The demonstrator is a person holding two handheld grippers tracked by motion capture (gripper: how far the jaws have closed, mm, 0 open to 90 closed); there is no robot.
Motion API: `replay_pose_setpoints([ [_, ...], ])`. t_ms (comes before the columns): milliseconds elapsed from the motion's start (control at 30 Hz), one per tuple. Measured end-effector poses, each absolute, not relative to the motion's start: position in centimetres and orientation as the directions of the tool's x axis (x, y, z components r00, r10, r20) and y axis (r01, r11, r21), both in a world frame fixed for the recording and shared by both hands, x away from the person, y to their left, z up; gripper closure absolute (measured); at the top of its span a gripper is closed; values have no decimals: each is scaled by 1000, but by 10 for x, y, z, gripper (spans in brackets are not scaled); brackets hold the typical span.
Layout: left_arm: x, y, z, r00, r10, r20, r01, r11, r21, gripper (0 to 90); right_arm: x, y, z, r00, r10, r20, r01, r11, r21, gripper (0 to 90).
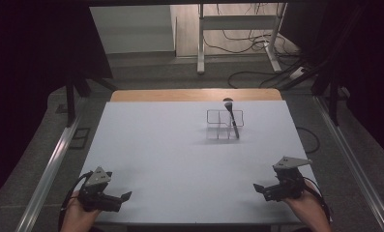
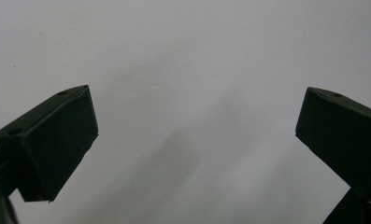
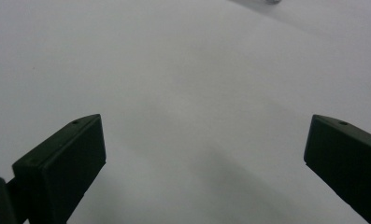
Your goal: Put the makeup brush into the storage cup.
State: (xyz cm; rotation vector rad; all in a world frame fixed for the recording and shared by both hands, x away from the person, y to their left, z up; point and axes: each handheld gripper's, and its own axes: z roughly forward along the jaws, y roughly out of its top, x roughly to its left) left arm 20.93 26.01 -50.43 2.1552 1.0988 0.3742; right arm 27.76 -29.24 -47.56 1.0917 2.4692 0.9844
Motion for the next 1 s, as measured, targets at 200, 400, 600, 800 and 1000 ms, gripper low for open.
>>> replay_pose_setpoints([
  [200, 209, 260, -505, 604, 796, -50, 602, -414, 683, 0, 274, -296, -475, -677, 736, 23, 550, 484, 681, 0],
  [400, 210, 259, -505, 606, 794, -50, 604, -417, 679, 0, 271, -301, -475, -665, 746, 27, 557, 472, 683, 0],
  [600, 210, 258, -506, 608, 792, -50, 605, -422, 675, 0, 268, -307, -474, -651, 759, 31, 563, 454, 690, 0],
  [800, 210, 258, -506, 610, 791, -48, 604, -425, 674, 0, 264, -314, -474, -635, 772, 36, 571, 437, 695, 0],
  [1000, 210, 258, -506, 608, 792, -48, 606, -425, 672, 0, 259, -320, -473, -620, 784, 30, 573, 426, 700, 0],
])
